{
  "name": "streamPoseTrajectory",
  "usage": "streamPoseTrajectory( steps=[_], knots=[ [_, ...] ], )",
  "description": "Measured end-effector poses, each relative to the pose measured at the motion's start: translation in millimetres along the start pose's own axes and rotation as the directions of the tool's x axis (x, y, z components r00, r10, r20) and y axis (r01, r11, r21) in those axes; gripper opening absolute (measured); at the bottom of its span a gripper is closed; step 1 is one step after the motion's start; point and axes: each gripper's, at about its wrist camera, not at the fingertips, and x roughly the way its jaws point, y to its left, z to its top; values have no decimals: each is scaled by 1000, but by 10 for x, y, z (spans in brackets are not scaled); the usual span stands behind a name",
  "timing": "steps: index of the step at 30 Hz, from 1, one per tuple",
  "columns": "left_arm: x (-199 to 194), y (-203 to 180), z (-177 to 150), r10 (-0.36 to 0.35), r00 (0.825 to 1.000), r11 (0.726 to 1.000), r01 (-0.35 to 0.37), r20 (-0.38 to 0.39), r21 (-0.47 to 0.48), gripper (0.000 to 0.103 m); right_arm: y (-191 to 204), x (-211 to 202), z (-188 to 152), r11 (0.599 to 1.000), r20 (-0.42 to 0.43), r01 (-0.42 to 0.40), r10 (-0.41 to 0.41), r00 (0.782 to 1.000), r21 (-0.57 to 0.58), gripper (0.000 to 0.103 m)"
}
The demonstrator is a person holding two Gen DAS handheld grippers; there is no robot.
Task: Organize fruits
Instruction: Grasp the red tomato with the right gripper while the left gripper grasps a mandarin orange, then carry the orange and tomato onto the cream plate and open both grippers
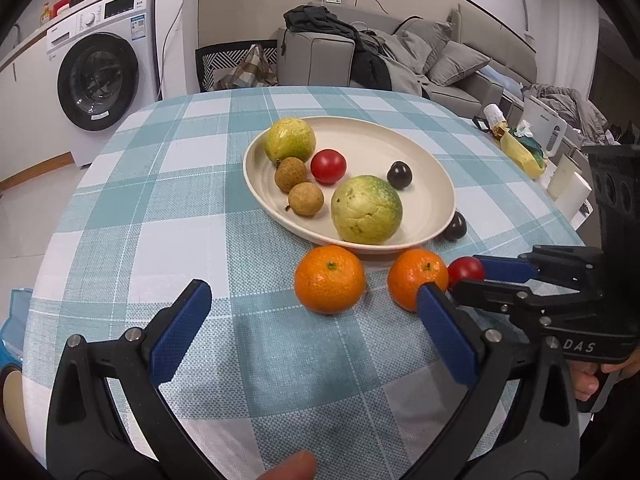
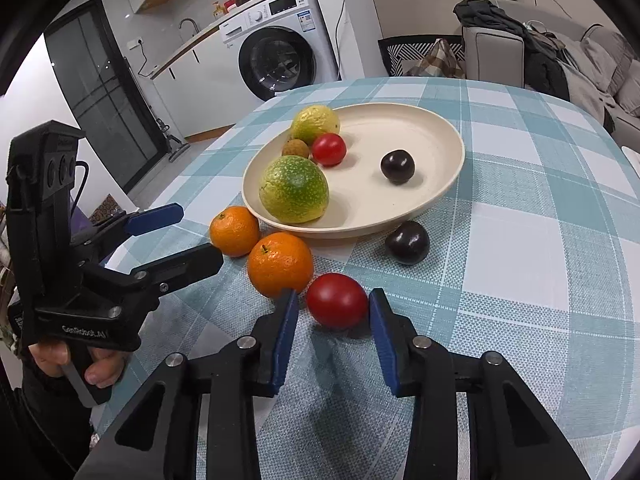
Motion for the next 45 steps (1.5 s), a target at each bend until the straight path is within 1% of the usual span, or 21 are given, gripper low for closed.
streamPoseTrajectory(
  steps=[1, 6, 11, 18, 21, 23, 25, 26, 27, 30, 31, 32, 33, 37, 45],
  knots=[
    [12, 4, 1, -3, 1000, 1000, 3, -5, -2, 102, 12, 23, 1, 1000, -11, 9, -9, 1000, -4, 33],
    [51, 26, 0, -6, 1000, 1000, 6, -22, -10, 102, 34, 16, -14, 1000, -9, 21, -21, 1000, -13, 32],
    [104, 51, 3, -4, 999, 1000, 3, -46, -19, 102, 29, -42, -24, 1000, 8, 26, -26, 1000, -12, 32],
    [198, 139, 33, 16, 998, 998, -21, -66, -67, 101, -19, -152, -6, 1000, 43, 29, -29, 999, 0, 32],
    [225, 141, 42, 19, 997, 997, -24, -72, -67, 94, -40, -176, -1, 999, 49, 36, -36, 998, 8, 32],
    [261, 123, 46, 18, 996, 998, -24, -89, -58, 81, -51, -185, 0, 999, 51, 39, -39, 998, 14, 32],
    [311, 101, 50, 16, 994, 999, -21, -112, -44, 74, -60, -194, 0, 999, 53, 43, -43, 998, 17, 32],
    [314, 91, 51, 20, 994, 999, -25, -111, -37, 72, -62, -200, -2, 999, 54, 43, -44, 998, 18, 32],
    [319, 78, 55, 9, 994, 999, -13, -110, -29, 70, -64, -208, -1, 999, 55, 45, -45, 997, 18, 32],
    [326, 51, 52, 0, 994, 1000, -2, -109, -16, 58, -66, -216, 2, 999, 58, 50, -51, 997, 17, 32],
    [326, 48, 53, -12, 994, 1000, 11, -107, -14, 51, -65, -218, 5, 999, 59, 50, -50, 997, 17, 32],
    [317, 43, 49, -32, 994, 999, 31, -104, -11, 39, -65, -219, 4, 999, 59, 50, -51, 997, 17, 32],
    [312, 33, 46, -60, 993, 998, 60, -103, -6, 37, -65, -219, 4, 999, 59, 51, -51, 997, 16, 32],
    [291, -31, 40, -63, 993, 998, 65, -95, 19, 37, -65, -220, 4, 999, 60, 51, -52, 997, 17, 32],
    [218, -20, 30, -71, 995, 997, 71, -75, 0, 37, -70, -256, 14, 998, 78, 51, -52, 996, 22, 32]
  ],
)
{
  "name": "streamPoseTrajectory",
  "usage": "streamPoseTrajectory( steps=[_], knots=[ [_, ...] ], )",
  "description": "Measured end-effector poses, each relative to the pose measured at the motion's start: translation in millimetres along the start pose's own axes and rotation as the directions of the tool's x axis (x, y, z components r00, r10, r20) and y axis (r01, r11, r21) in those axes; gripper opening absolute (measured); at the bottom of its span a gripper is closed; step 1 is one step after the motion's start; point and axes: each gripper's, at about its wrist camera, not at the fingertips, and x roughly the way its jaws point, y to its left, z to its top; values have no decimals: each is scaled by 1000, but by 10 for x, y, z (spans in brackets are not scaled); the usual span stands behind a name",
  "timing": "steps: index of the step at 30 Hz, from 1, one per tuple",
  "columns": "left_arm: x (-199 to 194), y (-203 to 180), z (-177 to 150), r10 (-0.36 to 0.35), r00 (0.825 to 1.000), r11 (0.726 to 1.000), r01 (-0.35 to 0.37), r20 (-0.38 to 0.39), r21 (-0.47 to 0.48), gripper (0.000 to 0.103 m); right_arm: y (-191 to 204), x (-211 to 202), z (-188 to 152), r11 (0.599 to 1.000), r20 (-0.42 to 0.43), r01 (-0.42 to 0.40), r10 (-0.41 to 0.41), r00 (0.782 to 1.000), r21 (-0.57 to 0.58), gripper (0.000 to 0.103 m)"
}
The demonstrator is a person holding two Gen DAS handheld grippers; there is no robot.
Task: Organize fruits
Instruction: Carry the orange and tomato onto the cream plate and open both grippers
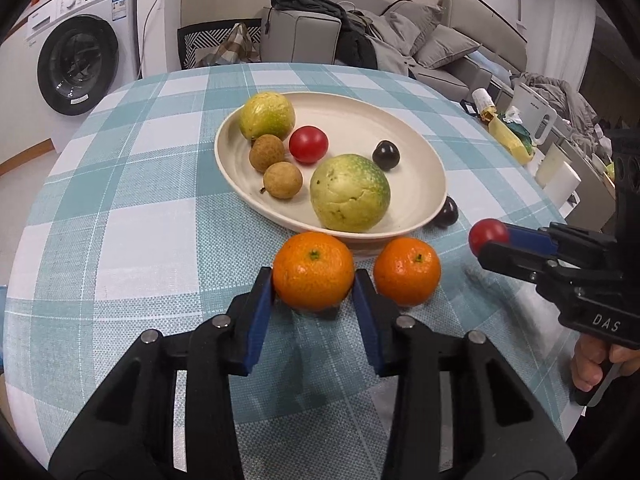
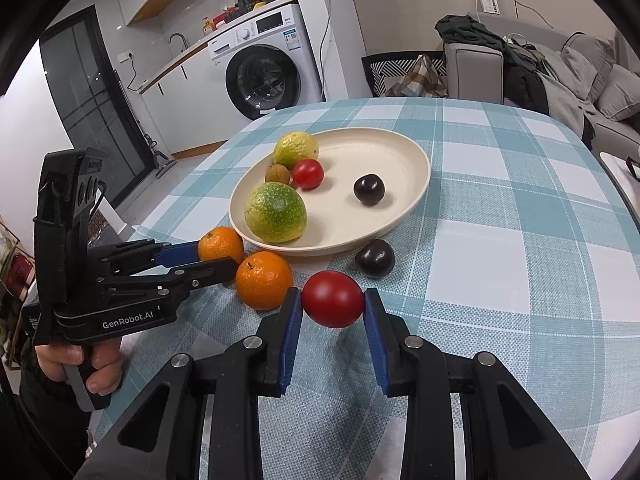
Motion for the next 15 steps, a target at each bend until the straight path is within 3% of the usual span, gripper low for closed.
streamPoseTrajectory(
  steps=[15],
  knots=[
    [-205, 66, -30, -58, 994, 998, 61, 88, -27, 37, 11, -73, -2, 1000, 52, -9, 8, 999, 1, 32]
  ],
)
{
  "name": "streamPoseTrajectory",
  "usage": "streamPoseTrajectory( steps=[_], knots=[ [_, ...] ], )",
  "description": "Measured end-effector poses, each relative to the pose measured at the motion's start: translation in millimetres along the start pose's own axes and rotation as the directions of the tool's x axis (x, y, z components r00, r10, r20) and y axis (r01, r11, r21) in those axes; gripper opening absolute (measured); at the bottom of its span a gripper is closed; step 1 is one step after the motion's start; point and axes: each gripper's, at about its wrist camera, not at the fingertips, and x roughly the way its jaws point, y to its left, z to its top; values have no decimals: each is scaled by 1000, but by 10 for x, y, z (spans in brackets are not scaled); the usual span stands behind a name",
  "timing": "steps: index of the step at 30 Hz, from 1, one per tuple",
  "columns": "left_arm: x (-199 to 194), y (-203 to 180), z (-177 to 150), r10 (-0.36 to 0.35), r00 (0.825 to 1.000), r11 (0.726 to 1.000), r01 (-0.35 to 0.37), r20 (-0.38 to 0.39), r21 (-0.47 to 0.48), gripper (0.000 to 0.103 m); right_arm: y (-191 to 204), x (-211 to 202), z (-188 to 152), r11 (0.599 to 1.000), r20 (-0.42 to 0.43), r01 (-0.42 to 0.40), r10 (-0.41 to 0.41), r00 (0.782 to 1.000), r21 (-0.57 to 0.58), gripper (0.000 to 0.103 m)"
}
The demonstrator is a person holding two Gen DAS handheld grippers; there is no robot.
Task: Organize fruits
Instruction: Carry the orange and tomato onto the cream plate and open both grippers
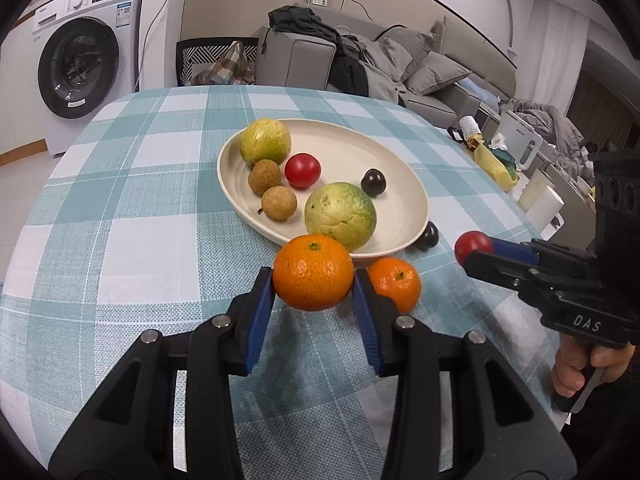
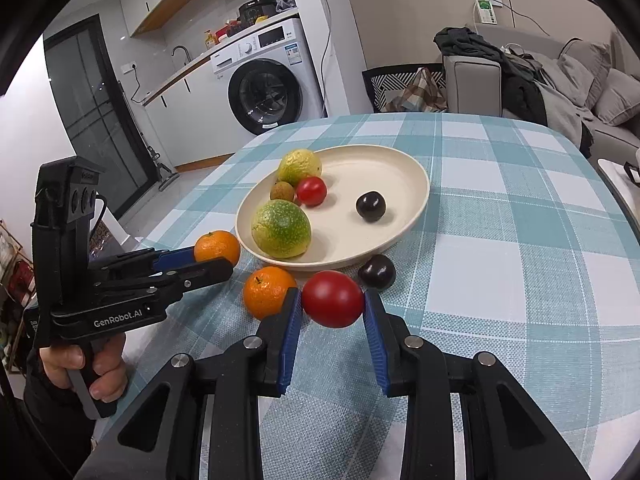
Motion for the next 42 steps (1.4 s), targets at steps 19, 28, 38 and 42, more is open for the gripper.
streamPoseTrajectory(
  steps=[19, 28, 38, 42],
  knots=[
    [-89, 39, 100, 3, 998, 1000, -2, 67, -27, 37, 8, 66, 96, 1000, 19, 11, -11, 1000, -2, 32],
    [112, -71, 223, 26, 999, 999, -27, 46, 20, 37, 27, 175, 221, 1000, 9, 11, -11, 1000, -8, 32],
    [307, -50, 375, 46, 998, 999, -47, 37, 16, 37, -3, 296, 413, 999, 12, 35, -35, 999, -16, 32],
    [377, -15, 395, 49, 999, 999, -49, 23, 12, 37, -43, 377, 480, 999, 11, 42, -42, 999, -2, 32]
  ],
)
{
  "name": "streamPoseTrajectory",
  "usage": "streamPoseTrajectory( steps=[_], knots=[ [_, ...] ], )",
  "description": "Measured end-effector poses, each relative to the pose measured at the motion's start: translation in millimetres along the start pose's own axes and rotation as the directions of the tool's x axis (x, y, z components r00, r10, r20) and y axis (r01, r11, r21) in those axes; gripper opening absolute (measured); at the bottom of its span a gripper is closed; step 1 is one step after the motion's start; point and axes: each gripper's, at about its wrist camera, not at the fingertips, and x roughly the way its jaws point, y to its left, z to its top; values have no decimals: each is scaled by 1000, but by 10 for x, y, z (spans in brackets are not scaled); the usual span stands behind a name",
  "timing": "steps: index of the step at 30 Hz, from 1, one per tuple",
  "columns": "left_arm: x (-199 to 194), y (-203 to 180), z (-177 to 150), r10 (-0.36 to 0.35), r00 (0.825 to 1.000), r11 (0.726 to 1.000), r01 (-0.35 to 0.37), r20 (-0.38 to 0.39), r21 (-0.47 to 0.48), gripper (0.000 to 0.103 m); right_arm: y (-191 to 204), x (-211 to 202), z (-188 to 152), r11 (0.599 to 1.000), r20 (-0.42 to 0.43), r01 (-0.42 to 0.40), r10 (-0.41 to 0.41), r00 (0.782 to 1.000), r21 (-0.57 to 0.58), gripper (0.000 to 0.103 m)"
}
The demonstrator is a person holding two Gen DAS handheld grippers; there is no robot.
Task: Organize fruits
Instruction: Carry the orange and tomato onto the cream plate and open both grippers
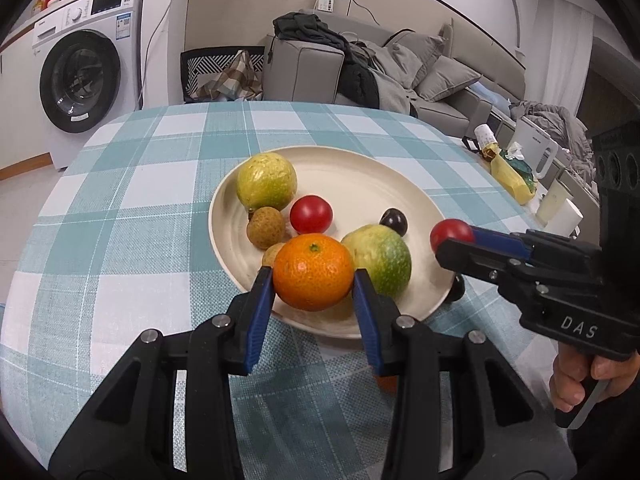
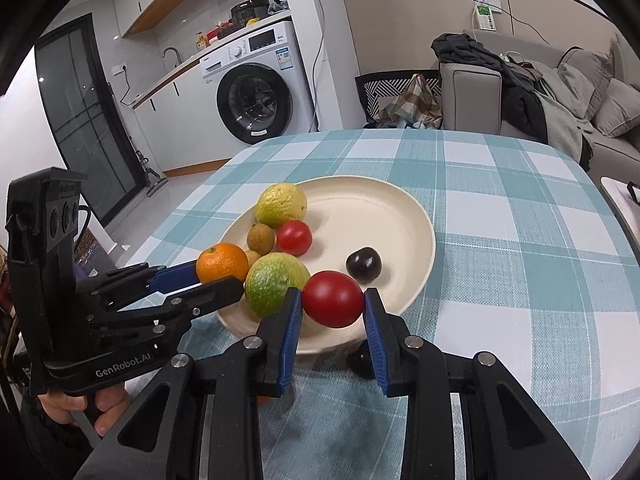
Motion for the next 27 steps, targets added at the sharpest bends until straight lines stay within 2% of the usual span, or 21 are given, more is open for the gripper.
streamPoseTrajectory(
  steps=[10, 27],
  knots=[
    [161, -62, 52, -5, 999, 1000, 6, -36, 21, 37, 36, 139, 17, 998, -13, 38, -38, 999, -42, 32],
    [213, -77, 70, 12, 999, 999, -10, -48, 33, 37, 1, 222, 17, 996, -40, 59, -62, 997, -69, 32]
  ],
)
